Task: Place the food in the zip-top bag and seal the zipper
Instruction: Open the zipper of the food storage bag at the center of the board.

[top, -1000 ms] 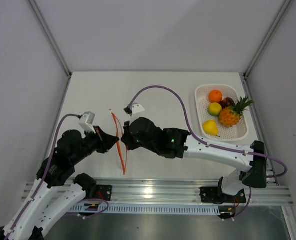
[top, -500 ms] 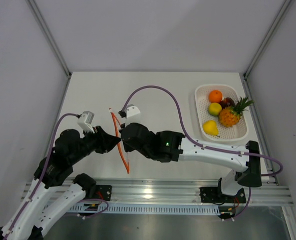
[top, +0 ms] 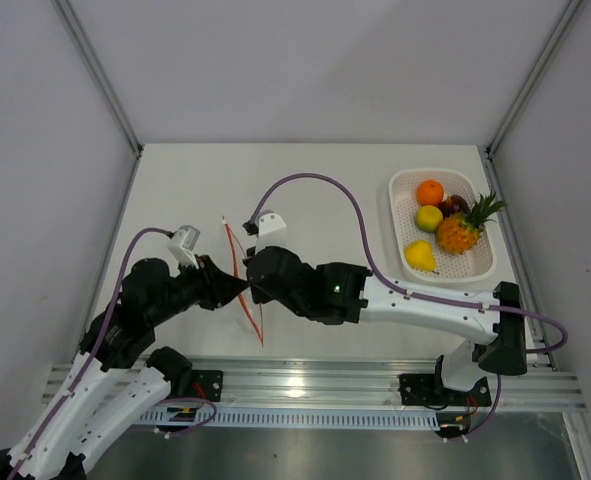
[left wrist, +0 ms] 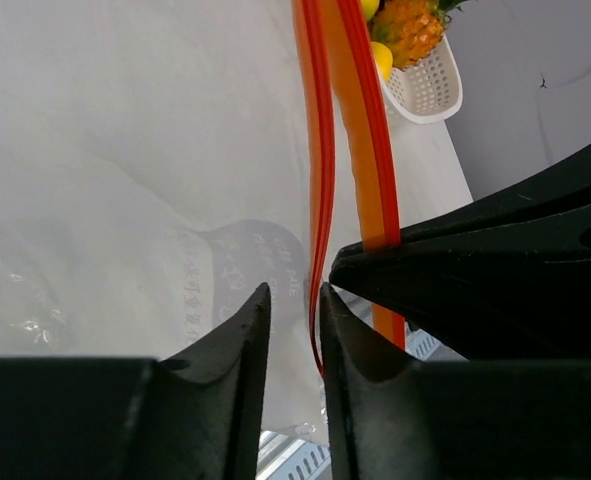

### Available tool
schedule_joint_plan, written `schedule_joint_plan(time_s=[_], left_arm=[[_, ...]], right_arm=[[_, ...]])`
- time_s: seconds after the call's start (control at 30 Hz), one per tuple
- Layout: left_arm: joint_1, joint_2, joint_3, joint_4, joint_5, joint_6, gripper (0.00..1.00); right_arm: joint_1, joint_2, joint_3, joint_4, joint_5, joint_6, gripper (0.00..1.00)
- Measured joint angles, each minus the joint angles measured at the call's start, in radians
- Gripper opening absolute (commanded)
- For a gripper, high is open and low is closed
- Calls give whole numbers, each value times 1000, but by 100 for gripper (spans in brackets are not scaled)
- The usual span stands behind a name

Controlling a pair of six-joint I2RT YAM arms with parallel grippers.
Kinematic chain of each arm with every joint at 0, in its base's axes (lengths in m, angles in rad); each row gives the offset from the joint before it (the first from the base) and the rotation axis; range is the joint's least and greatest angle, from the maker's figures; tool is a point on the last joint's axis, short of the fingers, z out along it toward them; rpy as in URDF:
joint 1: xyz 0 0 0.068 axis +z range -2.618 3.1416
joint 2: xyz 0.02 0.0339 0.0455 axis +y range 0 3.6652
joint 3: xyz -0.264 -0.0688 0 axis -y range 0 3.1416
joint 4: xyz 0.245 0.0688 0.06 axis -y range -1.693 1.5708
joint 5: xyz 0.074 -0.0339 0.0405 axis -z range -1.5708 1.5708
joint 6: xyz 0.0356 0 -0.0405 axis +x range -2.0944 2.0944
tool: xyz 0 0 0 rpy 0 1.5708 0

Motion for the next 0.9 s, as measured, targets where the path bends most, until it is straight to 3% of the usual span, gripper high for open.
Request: schedule_joint_plan(time_s=[0.07,0.2,0.4,0.63,0.9], left_arm=[[0,7,-5,13,7,-7,20],[-1,22,-7,33,15,-14,1],[-2,44,19,-16,-39,-7,1],[-3,31,183,-160,-149,46,1],[-5,70,204,-202,-139,73,1]], right_arm=[[-1,-6,-8,5,-3,6,0],[-1,-16,-16,14,-10,11,0],[-6,-22,-23,-7,22,23,0],[-97,-44,-120,-114,102,71,0],[-203,-100,-324,-14,-1,89,0]])
